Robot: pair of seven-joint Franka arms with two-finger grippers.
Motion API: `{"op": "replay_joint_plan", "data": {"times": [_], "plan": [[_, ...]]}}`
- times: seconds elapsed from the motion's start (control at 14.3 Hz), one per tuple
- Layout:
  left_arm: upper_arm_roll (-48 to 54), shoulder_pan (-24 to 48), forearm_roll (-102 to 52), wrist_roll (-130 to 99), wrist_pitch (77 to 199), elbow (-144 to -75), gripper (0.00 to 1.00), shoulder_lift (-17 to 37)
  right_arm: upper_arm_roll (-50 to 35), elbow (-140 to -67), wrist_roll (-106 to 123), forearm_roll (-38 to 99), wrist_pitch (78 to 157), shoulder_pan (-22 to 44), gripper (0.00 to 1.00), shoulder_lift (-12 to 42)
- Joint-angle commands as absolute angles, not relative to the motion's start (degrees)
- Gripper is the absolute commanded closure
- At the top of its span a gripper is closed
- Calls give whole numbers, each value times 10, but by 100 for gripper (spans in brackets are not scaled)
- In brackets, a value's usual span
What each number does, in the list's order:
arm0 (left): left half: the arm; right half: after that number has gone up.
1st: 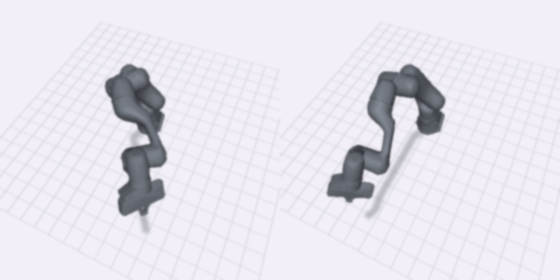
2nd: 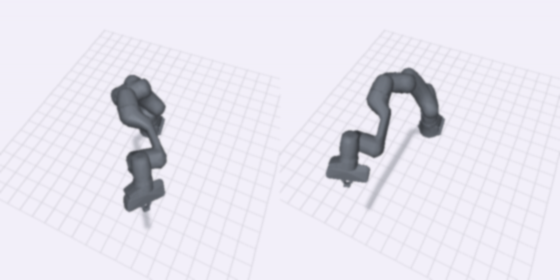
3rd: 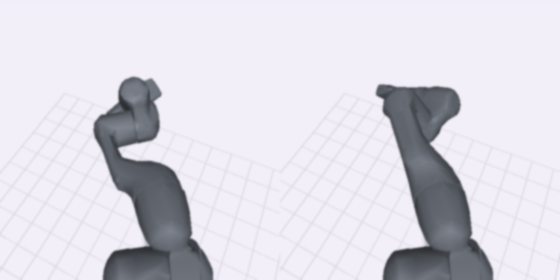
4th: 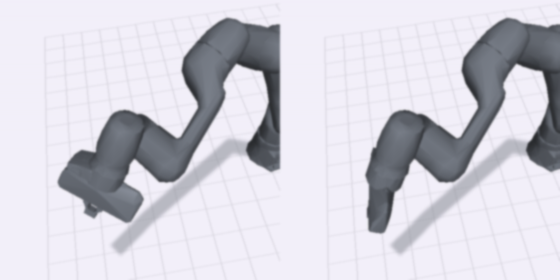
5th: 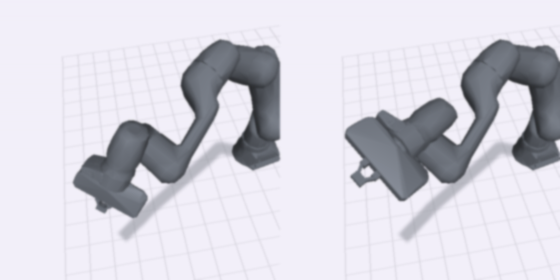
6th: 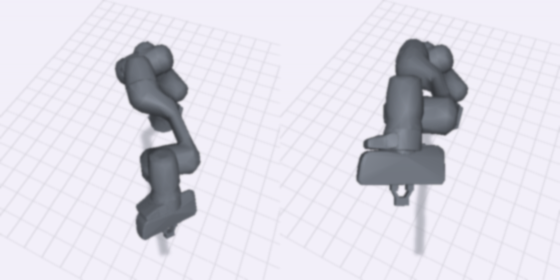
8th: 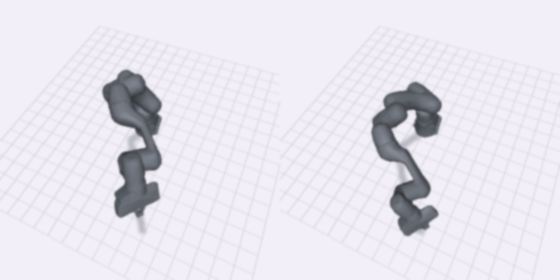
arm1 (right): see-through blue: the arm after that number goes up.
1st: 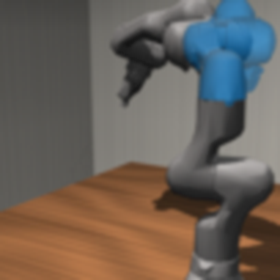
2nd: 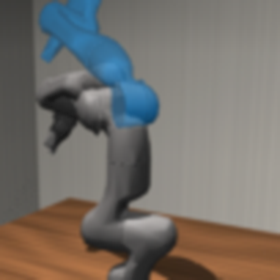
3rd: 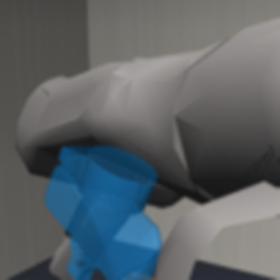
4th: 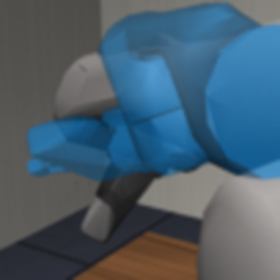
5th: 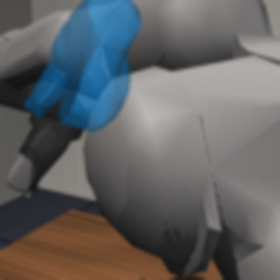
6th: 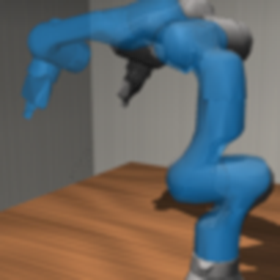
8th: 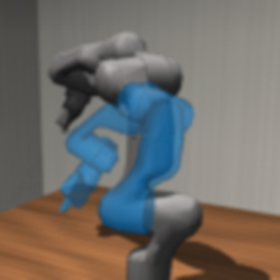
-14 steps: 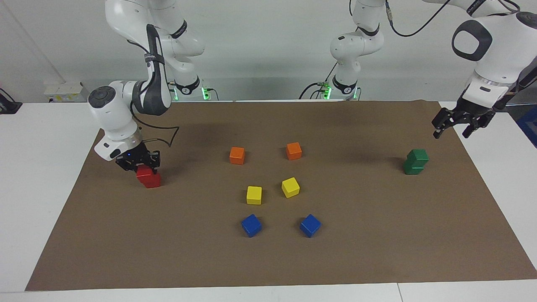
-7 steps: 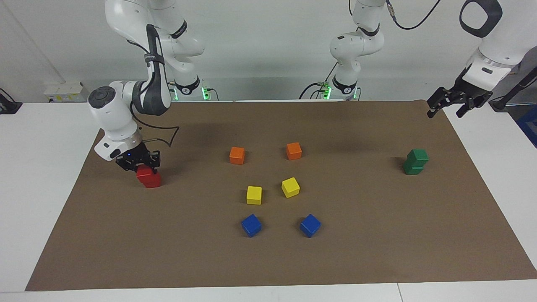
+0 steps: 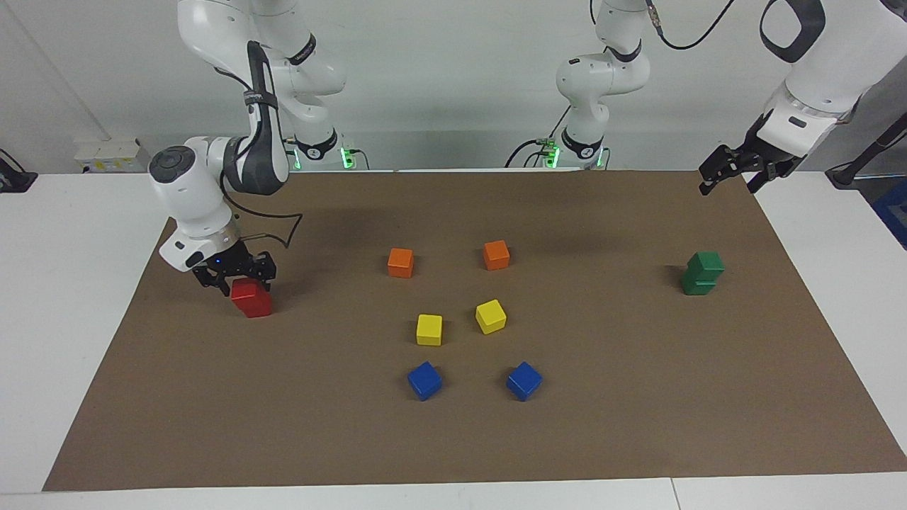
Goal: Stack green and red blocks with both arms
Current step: 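Open the right gripper on the red stack and withdraw it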
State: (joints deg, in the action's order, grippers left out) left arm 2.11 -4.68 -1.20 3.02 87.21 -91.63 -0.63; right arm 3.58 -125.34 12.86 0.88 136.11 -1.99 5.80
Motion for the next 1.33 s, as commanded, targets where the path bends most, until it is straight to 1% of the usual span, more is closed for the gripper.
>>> {"op": "replay_joint_plan", "data": {"times": [0.0, 0.21, 0.28, 0.49, 0.77, 0.98, 1.05, 1.19, 1.26], "plan": [[12, -36, -2, 17, 884, -901, 0, 2, 32, -1260, 118, 10, 1374, -24, 1, 55], [14, -36, -2, 17, 896, -901, 0, 2, 31, -1251, 120, 10, 1356, -24, 0, 55], [14, -35, -3, 17, 896, -901, 0, 2, 31, -1243, 120, 9, 1331, -23, 0, 47], [12, -28, -4, 17, 897, -901, 0, 1, 26, -1191, 118, 9, 1220, -20, 0, 14], [11, -28, -4, 17, 908, -901, 0, 2, 4, -1182, 113, 18, 1144, -20, 0, -63], [12, -28, -3, 17, 907, -901, 0, 1, -15, -1176, 93, 18, 1065, -20, 0, -119], [12, -30, -3, 17, 907, -901, 0, 1, -16, -1156, 93, 18, 1047, -20, 0, -119], [14, -36, -4, 17, 907, -901, 0, 1, -17, -1095, 91, 17, 1001, -19, 0, -92], [15, -38, -4, 17, 906, -901, 0, 1, -18, -1075, 87, 12, 987, -15, 0, -85]]}}
